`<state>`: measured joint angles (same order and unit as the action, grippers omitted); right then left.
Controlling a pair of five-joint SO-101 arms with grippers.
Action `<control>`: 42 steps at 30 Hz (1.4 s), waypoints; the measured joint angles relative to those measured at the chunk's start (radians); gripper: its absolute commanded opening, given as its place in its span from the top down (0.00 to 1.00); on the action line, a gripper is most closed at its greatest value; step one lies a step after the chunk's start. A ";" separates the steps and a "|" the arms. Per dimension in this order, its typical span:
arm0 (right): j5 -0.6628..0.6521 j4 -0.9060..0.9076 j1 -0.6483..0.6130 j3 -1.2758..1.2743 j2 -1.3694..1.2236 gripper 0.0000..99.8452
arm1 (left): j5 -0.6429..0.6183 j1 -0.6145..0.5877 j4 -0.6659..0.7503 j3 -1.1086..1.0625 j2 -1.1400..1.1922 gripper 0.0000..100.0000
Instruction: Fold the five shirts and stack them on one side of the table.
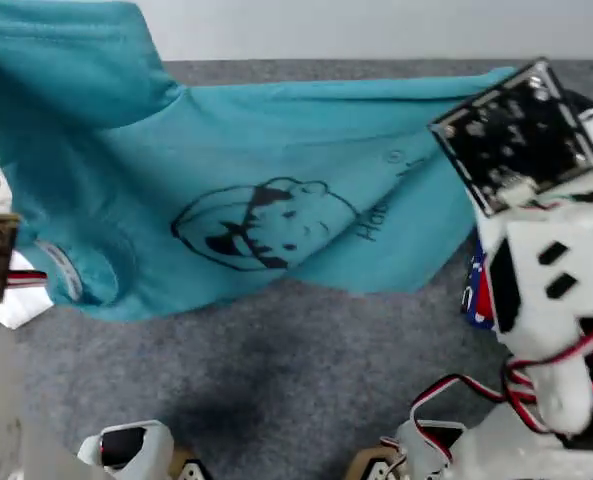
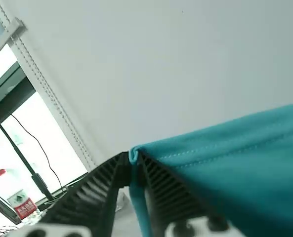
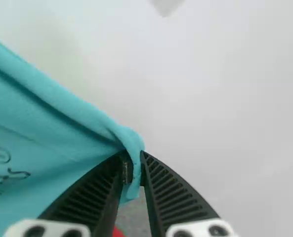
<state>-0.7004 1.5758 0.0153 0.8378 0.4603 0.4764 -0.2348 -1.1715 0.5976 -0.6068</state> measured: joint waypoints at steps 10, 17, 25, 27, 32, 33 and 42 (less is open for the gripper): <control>-0.003 0.000 0.015 0.051 0.014 0.99 | 0.118 0.000 0.026 -0.035 0.008 1.00; -0.003 0.000 0.015 0.052 0.120 0.99 | 0.120 0.000 0.114 0.048 0.002 1.00; -0.043 0.057 0.028 0.054 0.227 0.99 | 0.124 0.000 -0.017 0.273 -0.009 1.00; -0.054 0.086 0.055 0.055 0.245 0.99 | 0.124 0.000 -0.080 0.321 -0.011 1.00; -0.094 0.161 0.091 0.054 0.249 0.99 | 0.124 0.000 -0.204 0.345 -0.012 1.00; -0.097 0.164 0.094 0.041 0.249 0.99 | 0.124 0.000 -0.227 0.334 -0.012 1.00; -0.120 0.173 0.038 -0.304 0.074 0.99 | 0.124 0.015 -0.261 -0.097 0.133 1.00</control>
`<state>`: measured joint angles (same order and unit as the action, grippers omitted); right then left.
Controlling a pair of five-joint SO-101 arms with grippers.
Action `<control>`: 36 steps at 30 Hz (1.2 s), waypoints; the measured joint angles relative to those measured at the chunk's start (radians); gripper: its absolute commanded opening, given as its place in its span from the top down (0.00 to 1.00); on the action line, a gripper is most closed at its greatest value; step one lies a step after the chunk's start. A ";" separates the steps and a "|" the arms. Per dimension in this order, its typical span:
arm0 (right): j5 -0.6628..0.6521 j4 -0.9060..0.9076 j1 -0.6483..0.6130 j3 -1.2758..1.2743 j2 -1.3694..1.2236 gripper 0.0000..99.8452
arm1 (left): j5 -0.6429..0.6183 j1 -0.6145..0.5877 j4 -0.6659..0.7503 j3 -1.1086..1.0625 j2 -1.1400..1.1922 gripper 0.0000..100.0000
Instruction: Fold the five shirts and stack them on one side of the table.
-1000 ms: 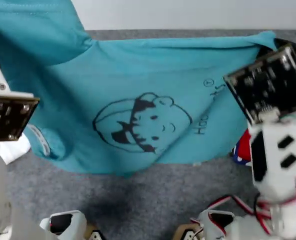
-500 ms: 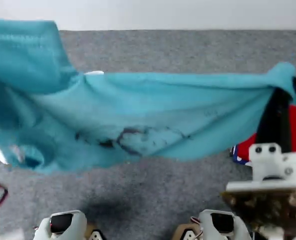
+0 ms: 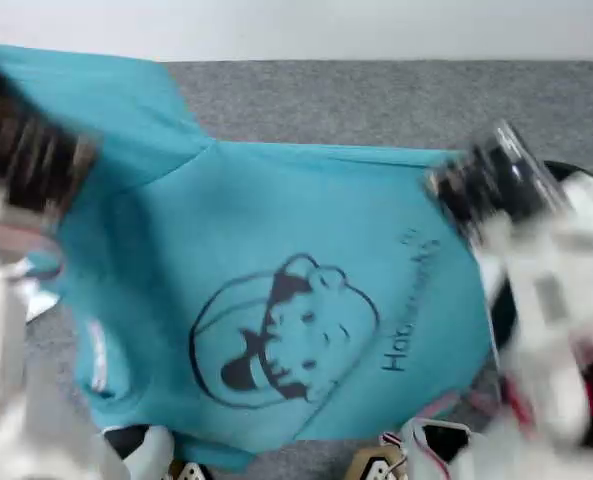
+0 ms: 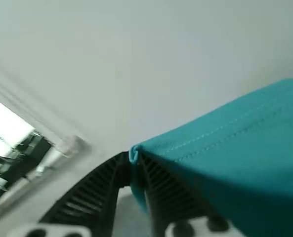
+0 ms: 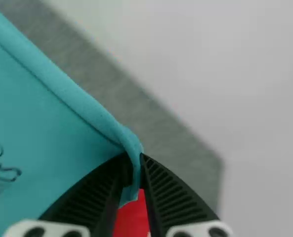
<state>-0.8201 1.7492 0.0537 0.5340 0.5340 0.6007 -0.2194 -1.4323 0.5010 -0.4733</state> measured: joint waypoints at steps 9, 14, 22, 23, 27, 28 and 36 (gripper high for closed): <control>0.003 -0.239 -0.077 -0.400 -0.207 0.99 | 0.000 0.026 0.353 -0.459 0.213 1.00; 0.003 -0.443 -0.078 -0.462 -0.302 0.99 | 0.000 0.026 0.554 -0.486 0.330 1.00; 0.014 -0.736 -0.078 -0.462 -0.420 0.99 | -0.003 0.032 0.853 -0.483 0.473 1.00; 0.014 -0.778 -0.078 -0.462 -0.434 0.99 | -0.003 0.037 0.882 -0.476 0.493 1.00; 0.014 -0.942 -0.074 -0.462 -0.503 0.99 | -0.003 0.046 0.957 -0.368 0.594 1.00; 0.014 -0.979 -0.069 -0.462 -0.519 0.99 | -0.003 0.049 0.965 -0.331 0.621 1.00; -0.003 -1.221 -0.061 -0.462 -0.598 0.99 | -0.003 0.061 0.956 -0.006 0.853 1.00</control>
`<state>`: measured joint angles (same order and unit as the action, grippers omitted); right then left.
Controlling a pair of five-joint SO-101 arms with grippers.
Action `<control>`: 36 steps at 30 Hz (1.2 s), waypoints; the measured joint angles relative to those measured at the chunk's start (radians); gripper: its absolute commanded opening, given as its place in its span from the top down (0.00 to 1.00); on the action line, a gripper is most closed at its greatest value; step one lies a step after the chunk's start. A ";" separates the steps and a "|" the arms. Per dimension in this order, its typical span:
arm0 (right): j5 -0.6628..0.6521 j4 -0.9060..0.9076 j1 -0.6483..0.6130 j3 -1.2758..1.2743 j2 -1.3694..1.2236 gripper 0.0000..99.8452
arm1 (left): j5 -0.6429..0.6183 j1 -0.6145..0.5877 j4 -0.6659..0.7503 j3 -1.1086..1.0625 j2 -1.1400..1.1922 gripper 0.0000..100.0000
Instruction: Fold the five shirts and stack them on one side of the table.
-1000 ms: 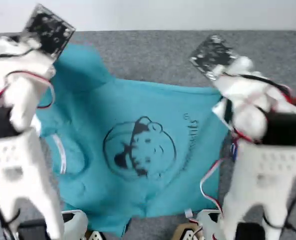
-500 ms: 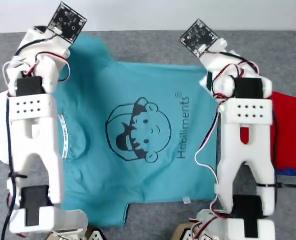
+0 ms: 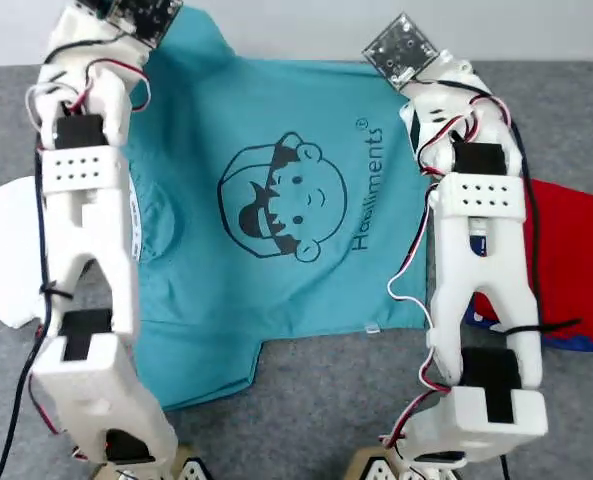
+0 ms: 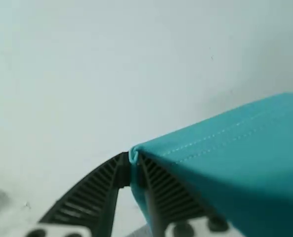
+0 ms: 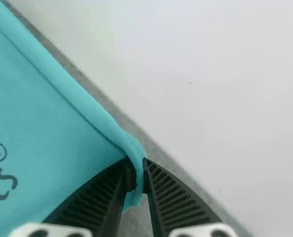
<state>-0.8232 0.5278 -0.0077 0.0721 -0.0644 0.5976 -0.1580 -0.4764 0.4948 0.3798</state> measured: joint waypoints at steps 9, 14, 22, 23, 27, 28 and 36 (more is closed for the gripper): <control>-0.011 0.081 0.002 -0.006 -0.017 0.99 | 0.005 0.017 -0.342 0.157 0.035 1.00; -0.011 0.267 0.006 -0.006 -0.017 0.99 | 0.005 0.018 -0.651 0.213 0.035 1.00; -0.011 0.555 0.008 -0.006 -0.017 0.99 | 0.006 0.018 -1.117 0.351 0.035 1.00; -0.011 0.586 0.008 -0.006 -0.017 0.99 | 0.006 0.018 -1.166 0.367 0.035 1.00; -0.011 0.721 -0.021 -0.006 -0.003 0.99 | 0.006 0.017 -1.250 0.374 0.035 1.00; -0.011 0.753 -0.037 -0.006 0.008 0.99 | 0.006 0.015 -1.252 0.359 0.029 1.00; -0.012 0.965 -0.066 -0.006 0.054 0.99 | 0.028 0.072 -1.252 -0.055 -0.284 1.00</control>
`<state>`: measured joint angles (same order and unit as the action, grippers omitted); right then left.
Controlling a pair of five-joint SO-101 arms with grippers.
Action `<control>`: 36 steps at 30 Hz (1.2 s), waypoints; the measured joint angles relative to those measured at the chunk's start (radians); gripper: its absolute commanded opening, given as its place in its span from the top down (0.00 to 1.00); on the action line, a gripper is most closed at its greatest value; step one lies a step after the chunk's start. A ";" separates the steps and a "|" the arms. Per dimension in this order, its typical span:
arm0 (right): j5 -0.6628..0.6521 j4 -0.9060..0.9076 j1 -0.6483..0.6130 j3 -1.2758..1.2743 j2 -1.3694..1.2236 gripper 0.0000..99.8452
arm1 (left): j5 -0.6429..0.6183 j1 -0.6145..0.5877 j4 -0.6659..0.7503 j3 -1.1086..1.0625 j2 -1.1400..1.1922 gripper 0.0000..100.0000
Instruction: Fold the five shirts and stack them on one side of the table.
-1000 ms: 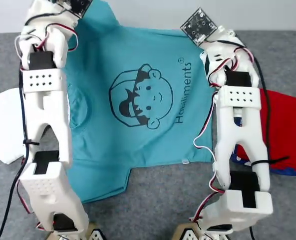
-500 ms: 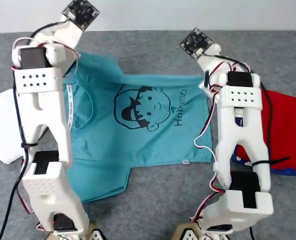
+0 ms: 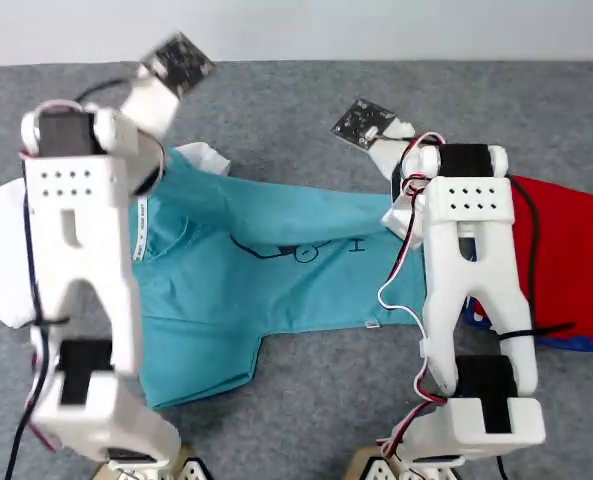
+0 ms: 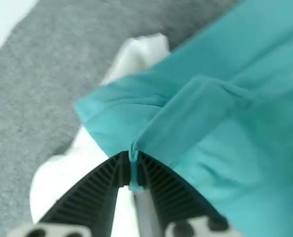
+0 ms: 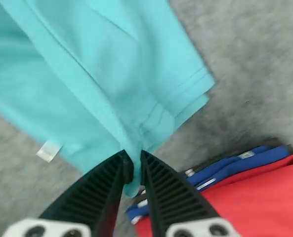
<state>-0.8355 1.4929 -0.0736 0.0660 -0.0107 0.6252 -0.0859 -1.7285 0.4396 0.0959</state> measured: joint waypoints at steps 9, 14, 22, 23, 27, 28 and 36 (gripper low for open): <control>-0.017 0.204 -0.002 -0.020 0.002 0.99 | 0.046 -0.009 0.000 -0.608 -0.439 1.00; -0.054 0.221 -0.002 -0.110 0.002 0.99 | 0.055 -0.069 0.000 -0.776 -0.549 1.00; -0.057 0.201 -0.002 -0.229 0.064 0.99 | 0.149 -0.137 0.000 -0.954 -0.654 1.00; -0.058 0.184 -0.002 -0.245 0.075 0.99 | 0.157 -0.137 0.000 -0.973 -0.664 1.00; -0.078 0.147 0.002 -0.292 0.107 0.99 | 0.167 -0.137 0.002 -1.010 -0.683 1.00; -0.078 0.140 0.002 -0.295 0.110 0.99 | 0.167 -0.137 0.002 -1.013 -0.683 1.00; -0.078 -0.055 0.017 -0.292 0.117 0.99 | 0.095 -0.160 0.172 -1.007 -0.686 1.00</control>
<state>-0.9137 1.4377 -0.0568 -0.2256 0.1059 0.7204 -0.2455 -1.5566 -0.5669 -0.5900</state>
